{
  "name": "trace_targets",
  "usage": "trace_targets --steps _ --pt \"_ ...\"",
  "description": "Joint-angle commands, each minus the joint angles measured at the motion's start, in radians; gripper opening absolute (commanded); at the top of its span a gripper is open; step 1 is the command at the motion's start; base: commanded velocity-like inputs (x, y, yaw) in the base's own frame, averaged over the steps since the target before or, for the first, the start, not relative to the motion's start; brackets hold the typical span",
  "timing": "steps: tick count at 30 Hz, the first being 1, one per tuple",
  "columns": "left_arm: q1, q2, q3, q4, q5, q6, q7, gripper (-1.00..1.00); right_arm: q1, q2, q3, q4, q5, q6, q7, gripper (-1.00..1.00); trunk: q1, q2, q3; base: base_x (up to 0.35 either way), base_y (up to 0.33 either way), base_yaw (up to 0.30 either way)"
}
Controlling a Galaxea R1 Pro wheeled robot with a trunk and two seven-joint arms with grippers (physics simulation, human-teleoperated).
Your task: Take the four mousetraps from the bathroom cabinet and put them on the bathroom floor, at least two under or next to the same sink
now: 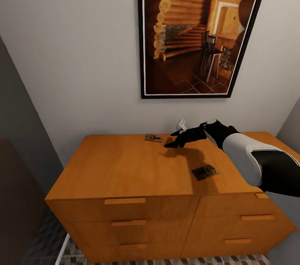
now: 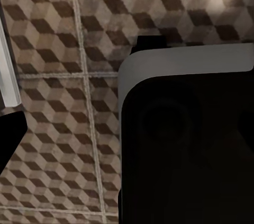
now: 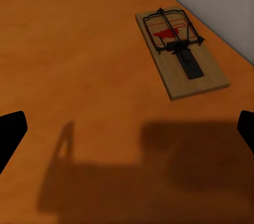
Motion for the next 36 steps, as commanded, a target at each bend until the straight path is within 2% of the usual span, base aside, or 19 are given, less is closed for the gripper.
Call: trace_targets --steps 1,17,36 --pt "-0.002 0.0 -0.003 0.005 0.0 -0.008 0.003 1.0 0.0 -0.001 0.005 -0.001 -0.004 0.001 0.003 1.0 0.0 -0.001 -0.002 0.0 0.0 0.0" --pt "-0.002 -0.002 -0.003 0.005 0.0 -0.008 0.003 1.0 0.0 -0.001 0.005 -0.001 -0.004 -0.033 0.005 1.0 0.0 -0.001 -0.018 0.0 0.0 0.0" --pt "-0.002 0.0 -0.003 0.005 0.0 -0.008 0.004 1.0 0.0 0.0 0.004 -0.003 -0.014 -0.088 0.008 1.0 0.0 -0.001 -0.019 0.0 0.0 0.0"
